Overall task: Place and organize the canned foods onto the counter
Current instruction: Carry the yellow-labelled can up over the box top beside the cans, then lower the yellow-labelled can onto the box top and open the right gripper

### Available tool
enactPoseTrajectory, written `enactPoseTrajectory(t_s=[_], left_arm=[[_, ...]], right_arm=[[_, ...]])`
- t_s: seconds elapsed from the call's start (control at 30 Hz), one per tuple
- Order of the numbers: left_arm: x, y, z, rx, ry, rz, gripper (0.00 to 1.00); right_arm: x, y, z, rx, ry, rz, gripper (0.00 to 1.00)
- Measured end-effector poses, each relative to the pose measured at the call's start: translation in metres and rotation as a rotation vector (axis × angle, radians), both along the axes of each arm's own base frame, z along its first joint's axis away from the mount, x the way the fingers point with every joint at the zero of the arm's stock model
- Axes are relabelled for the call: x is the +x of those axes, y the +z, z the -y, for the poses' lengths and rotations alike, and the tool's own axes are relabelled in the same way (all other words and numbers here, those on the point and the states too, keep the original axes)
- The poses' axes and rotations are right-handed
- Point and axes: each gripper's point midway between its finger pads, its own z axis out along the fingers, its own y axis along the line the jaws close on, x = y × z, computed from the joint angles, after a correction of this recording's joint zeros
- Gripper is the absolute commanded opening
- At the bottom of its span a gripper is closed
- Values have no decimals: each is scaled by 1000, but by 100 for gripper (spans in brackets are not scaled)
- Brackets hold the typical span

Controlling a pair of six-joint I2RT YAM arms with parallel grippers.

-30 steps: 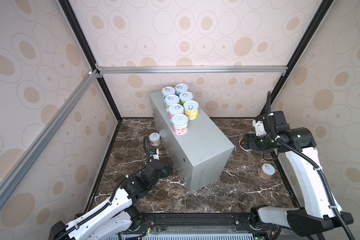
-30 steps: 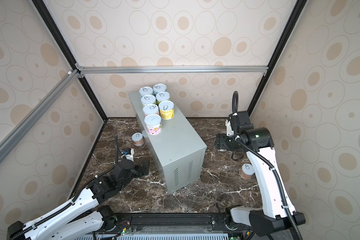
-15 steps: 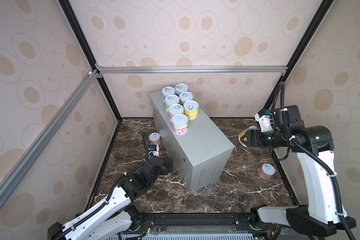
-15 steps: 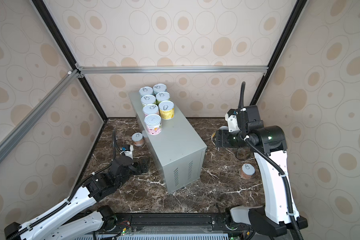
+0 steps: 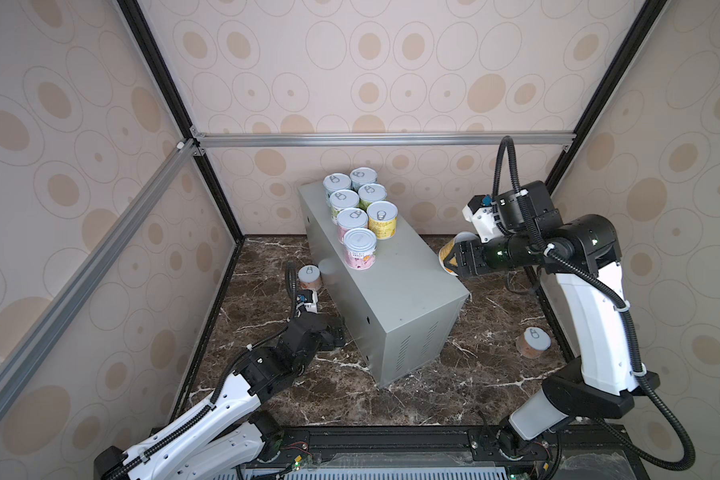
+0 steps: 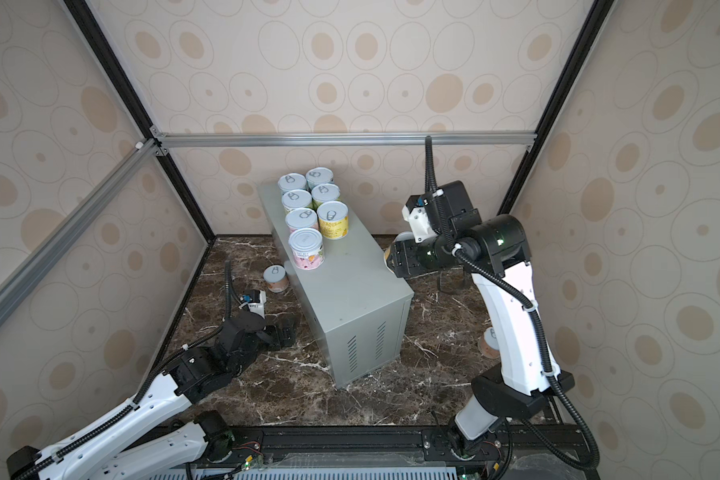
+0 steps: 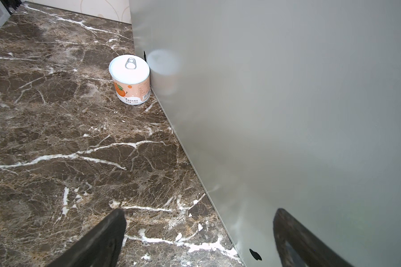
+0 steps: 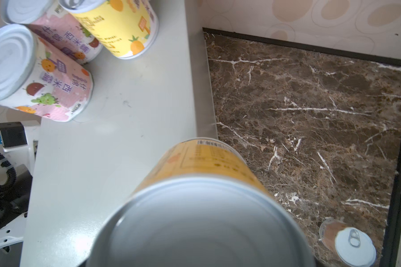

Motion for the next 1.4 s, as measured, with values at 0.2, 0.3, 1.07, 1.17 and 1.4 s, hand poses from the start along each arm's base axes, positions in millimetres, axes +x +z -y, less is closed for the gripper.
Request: enactPoseTrajectory(t_s=[0.2, 0.3, 1.07, 1.17, 1.4], left_arm=[[0, 2, -2, 8, 4, 9, 99], [0, 3, -3, 10, 6, 14, 99], [-2, -1, -5, 20, 5, 6, 99], [-2, -3, -5, 23, 5, 3, 99], [-2, -3, -6, 26, 5, 0, 99]], right_arm=[[3, -5, -31, -34, 67, 7, 51], [3, -14, -46, -56, 100, -9, 51], [30, -17, -101, -51, 169, 74, 78], [31, -18, -103, -54, 179, 77, 83], [30, -32, -105, -95, 204, 50, 92]])
